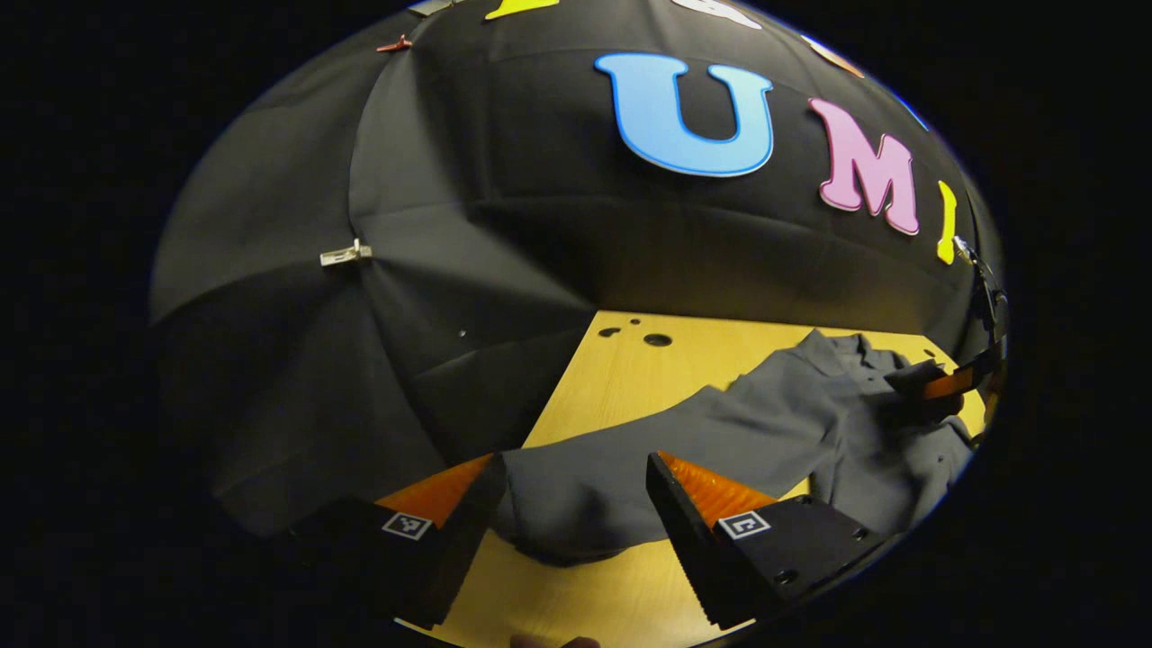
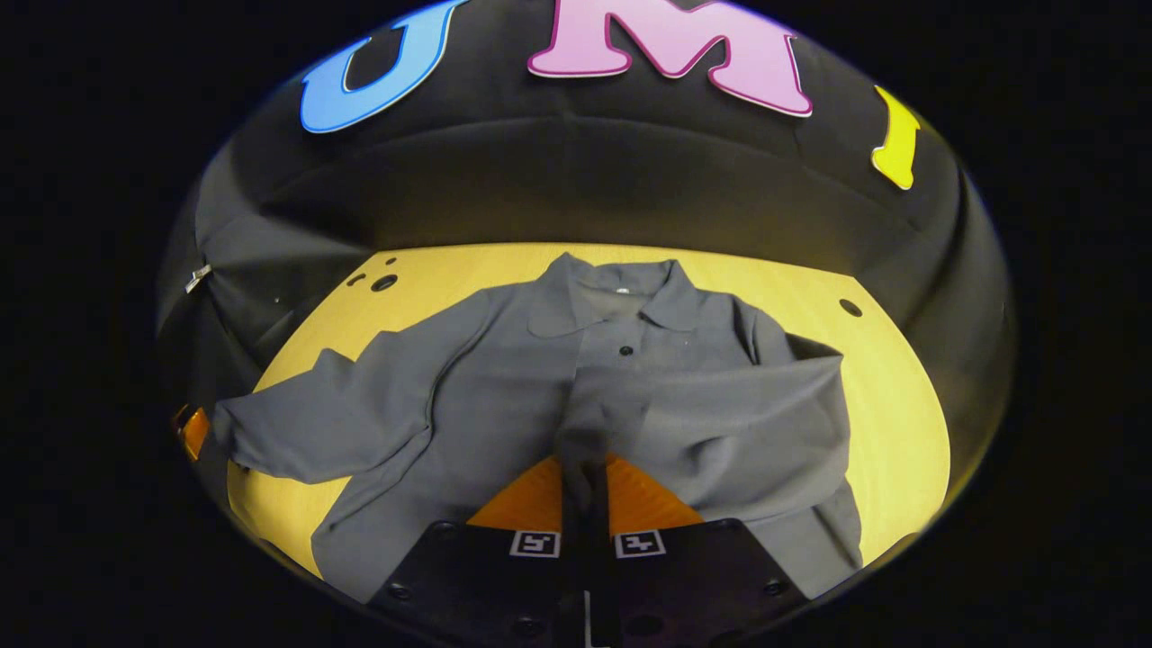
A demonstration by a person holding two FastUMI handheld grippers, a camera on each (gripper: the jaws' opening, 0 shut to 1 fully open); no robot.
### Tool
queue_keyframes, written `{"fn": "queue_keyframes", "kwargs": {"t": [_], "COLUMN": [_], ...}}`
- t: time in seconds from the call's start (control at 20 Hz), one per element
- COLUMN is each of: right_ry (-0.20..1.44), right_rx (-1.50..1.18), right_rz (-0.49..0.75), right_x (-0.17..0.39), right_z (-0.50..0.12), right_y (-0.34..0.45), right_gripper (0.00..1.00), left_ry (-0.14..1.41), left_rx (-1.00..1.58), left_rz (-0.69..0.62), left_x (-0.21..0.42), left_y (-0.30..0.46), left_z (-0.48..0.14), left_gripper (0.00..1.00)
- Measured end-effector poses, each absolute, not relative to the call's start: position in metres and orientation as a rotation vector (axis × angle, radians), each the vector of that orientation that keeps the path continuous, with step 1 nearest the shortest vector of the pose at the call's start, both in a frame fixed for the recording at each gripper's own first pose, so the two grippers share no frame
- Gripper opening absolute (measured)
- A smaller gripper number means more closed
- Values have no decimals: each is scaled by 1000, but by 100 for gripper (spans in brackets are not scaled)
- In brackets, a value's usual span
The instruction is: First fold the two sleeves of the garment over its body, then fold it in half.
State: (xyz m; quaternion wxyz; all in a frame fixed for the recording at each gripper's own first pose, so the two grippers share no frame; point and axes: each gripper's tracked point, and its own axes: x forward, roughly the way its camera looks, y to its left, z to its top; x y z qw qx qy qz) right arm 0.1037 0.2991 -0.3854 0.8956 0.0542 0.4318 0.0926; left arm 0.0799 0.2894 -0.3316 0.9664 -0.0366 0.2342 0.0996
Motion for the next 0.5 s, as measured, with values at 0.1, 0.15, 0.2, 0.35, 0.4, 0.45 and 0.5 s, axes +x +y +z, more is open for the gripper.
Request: {"fn": "queue_keyframes", "kwargs": {"t": [0.1,0.15,0.2,0.35,0.4,0.45,0.5], "right_ry": [930,942,956,995,1008,1017,1023], "right_rx": [133,137,138,166,176,174,177], "right_rz": [209,213,214,253,278,297,317], "right_x": [98,96,94,86,82,79,75], "right_z": [-393,-396,-400,-406,-407,-408,-408], "right_y": [312,317,321,339,346,350,354], "right_gripper": [10,11,11,19,22,30,21], "left_ry": [513,530,542,574,586,597,608], "left_rx": [-76,-72,-68,-70,-75,-79,-77], "left_rz": [218,224,227,233,234,235,237], "left_x": [78,78,76,78,78,79,80], "left_y": [297,300,302,306,306,307,306], "left_z": [-349,-356,-362,-374,-379,-383,-388], "left_gripper": [99,100,100,99,99,98,98]}}
